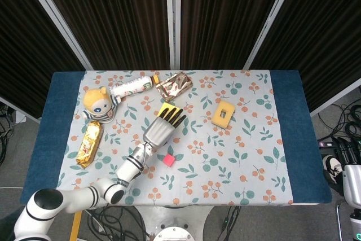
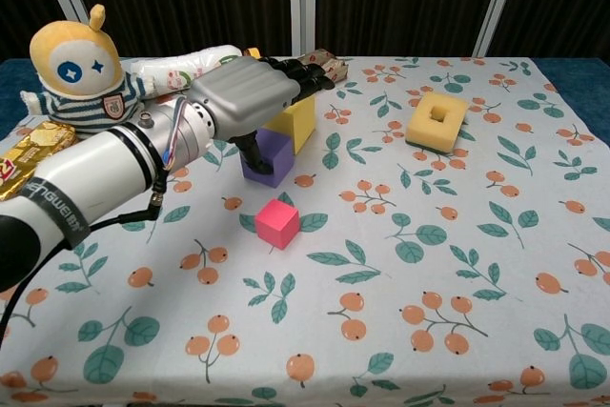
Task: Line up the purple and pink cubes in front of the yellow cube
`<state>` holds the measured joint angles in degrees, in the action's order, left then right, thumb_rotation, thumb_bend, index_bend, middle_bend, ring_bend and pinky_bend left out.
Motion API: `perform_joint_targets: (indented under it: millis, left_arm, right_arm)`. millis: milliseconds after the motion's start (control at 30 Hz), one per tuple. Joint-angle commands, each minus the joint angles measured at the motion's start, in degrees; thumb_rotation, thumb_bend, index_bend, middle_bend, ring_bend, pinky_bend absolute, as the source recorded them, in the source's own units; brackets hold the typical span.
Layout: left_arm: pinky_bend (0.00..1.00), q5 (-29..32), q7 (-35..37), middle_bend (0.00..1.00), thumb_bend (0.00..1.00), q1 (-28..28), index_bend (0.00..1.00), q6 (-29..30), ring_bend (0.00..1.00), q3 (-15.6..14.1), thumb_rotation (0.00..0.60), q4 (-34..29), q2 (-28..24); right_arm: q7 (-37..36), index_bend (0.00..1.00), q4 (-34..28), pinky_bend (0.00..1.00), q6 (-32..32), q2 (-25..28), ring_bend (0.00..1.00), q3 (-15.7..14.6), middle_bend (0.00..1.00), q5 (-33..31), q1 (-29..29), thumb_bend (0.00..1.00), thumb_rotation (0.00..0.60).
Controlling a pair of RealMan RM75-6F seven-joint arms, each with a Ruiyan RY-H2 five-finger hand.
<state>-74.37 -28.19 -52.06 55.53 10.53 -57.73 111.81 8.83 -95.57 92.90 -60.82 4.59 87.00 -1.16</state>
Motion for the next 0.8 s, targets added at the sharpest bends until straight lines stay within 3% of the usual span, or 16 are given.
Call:
perform_joint_targets:
  millis: [33,800]
  left_arm:
    - [0.15,0.6,0.5,0.0,0.0,-0.1,0.05,-0.4,0.02,0.5,0.6,0.5,0.4]
    - [0.15,0.5,1.0,0.0,0.0,-2.4,0.05,-0.9,0.02,2.2,0.6,5.9,3.0]
  right_arm:
    - [0.0,0.11,0.0,0.19,-0.1,0.0,0.06,0.0,0.13,-0.1,0.0,0.15,0.6]
    - [0.5,0.11,-0.4,0.19,0.3,0.2,0.06,0.1,0.12,-0.4,-0.5,0.15,0.6]
